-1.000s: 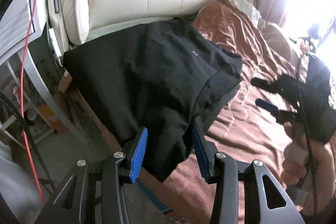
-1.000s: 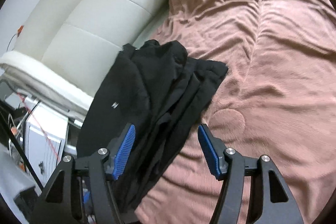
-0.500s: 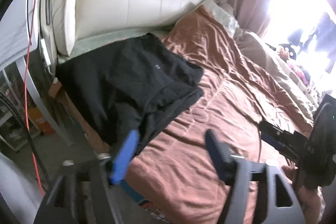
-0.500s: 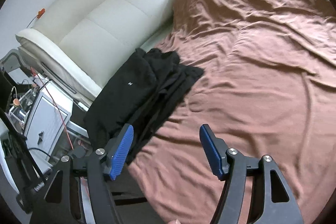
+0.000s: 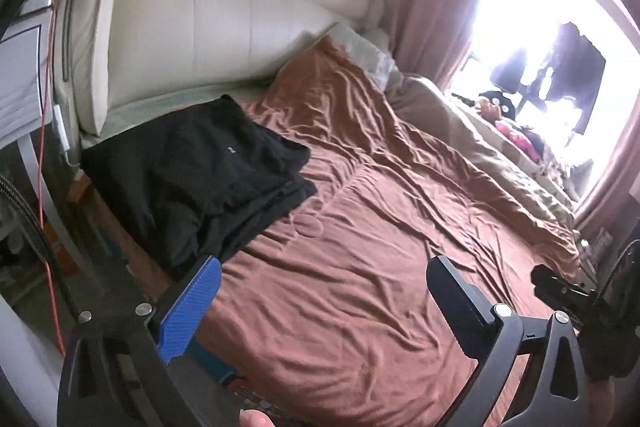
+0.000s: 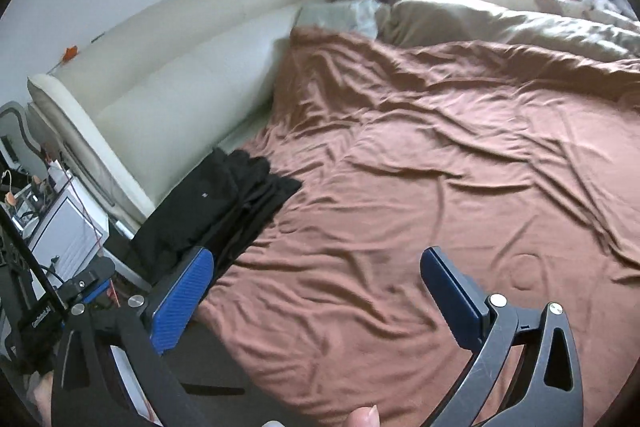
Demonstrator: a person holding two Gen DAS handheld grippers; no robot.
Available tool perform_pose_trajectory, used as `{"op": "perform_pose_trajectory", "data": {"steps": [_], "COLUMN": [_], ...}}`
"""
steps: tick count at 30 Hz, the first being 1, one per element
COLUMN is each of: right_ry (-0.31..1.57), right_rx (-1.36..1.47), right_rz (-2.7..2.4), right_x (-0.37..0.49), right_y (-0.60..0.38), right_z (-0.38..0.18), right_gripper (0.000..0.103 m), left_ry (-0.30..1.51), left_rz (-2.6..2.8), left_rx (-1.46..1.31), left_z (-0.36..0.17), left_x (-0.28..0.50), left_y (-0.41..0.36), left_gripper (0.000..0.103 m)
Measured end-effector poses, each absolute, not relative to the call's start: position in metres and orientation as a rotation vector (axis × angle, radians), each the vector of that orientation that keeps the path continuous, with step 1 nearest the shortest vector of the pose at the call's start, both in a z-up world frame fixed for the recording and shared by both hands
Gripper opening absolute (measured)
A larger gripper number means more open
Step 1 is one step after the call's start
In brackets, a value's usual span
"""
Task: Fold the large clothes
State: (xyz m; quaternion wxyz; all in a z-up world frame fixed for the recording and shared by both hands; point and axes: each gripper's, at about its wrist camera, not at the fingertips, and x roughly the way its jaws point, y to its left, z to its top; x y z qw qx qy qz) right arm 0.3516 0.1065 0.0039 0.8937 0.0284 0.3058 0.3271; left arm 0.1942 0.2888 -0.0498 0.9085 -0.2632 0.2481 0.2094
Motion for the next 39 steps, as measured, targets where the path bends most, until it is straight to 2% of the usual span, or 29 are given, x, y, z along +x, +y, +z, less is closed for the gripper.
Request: {"op": "perform_pose_trajectory", "data": {"steps": [17,39], "right_ry": [0.526,0.449], "right_rx": [0.076,-0.002], "right_rz": [0.609,0.526], "right_x": [0.221,0.136], "right_y": [-0.006,-0.076], "right_z": [0.006,-0.012], "right_gripper": [0.103,0.103], "left_ry": [0.504,0.431], "left_rz": [0.295,0.171], "left_rx": [-0.426,-0.248], "left_z": [-0.039,-0.042], "left_x": [0.142,0.089], "left_y": [0.206,0.113], "left_gripper": [0.103,0.103]}}
